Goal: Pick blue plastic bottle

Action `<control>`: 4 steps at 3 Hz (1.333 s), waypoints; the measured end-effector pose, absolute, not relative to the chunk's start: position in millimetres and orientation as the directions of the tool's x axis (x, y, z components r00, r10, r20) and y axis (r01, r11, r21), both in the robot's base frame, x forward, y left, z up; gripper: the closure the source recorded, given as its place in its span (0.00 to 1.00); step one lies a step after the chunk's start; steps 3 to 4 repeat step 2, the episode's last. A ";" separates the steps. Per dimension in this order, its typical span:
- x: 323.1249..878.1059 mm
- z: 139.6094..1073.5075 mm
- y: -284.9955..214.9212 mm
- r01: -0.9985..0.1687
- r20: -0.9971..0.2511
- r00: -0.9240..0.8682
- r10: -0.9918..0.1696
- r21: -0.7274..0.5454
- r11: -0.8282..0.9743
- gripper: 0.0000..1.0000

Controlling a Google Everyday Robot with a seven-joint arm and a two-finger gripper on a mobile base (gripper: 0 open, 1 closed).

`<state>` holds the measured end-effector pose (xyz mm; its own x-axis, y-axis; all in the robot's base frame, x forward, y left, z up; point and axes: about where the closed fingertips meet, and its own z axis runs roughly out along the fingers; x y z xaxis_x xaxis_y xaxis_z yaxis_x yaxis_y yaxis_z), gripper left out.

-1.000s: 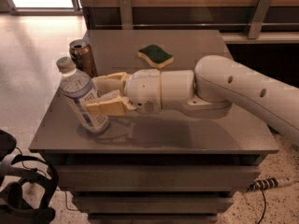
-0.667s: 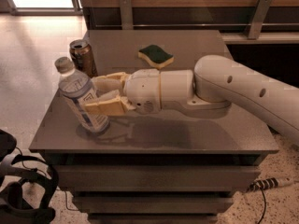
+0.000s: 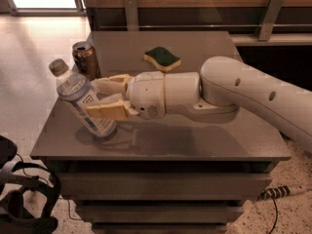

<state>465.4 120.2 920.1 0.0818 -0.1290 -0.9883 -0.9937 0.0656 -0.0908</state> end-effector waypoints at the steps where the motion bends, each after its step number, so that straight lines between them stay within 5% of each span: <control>1: 463.4 921.7 123.1 -0.994 -0.988 0.086 -0.130 -0.094 0.060 0.00; 4: 463.3 921.8 123.1 -0.994 -0.988 0.086 -0.130 -0.094 0.060 0.00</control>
Offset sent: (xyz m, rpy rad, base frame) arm -0.0012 0.0016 0.0009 -0.0006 -0.0019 0.0032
